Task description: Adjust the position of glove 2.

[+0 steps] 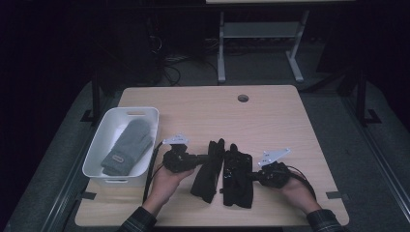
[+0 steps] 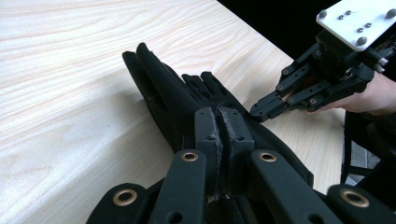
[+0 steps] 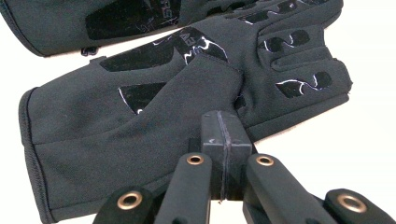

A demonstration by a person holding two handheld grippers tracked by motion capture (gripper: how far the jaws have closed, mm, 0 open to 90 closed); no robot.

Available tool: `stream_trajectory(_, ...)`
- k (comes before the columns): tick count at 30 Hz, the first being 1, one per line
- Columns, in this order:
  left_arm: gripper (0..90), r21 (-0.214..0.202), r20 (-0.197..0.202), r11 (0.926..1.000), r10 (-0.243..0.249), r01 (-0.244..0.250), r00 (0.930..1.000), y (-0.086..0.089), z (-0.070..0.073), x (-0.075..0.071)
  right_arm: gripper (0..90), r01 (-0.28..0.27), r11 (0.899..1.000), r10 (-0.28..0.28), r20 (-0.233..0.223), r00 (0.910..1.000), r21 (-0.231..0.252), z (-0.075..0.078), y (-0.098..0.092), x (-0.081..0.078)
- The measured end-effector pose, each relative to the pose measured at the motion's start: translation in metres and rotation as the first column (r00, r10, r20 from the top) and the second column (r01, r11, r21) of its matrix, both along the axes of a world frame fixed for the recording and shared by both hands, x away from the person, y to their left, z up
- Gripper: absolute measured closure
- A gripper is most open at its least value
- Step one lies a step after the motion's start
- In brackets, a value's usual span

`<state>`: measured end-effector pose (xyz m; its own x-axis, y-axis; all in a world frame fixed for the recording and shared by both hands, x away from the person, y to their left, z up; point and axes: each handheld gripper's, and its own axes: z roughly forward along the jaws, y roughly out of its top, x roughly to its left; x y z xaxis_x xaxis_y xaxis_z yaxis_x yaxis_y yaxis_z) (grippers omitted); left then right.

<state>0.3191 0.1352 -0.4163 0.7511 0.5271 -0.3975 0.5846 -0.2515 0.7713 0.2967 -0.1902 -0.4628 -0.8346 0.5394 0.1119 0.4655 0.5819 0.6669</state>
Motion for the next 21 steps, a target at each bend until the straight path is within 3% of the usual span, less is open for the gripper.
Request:
stream_trajectory(10,86.4,-0.034,-0.002,0.9992,-0.021,0.021,0.9998,-0.008,0.004,0.001,90.0,-0.004,1.000,0.004,0.004,1.0000,-0.001,0.000,0.004,0.002)
stream_trajectory(21,86.4,-0.043,0.000,0.9979,-0.047,0.047,0.9989,-0.024,0.007,0.004,90.0,-0.027,1.000,0.027,0.003,0.9996,-0.001,-0.001,0.018,0.007)
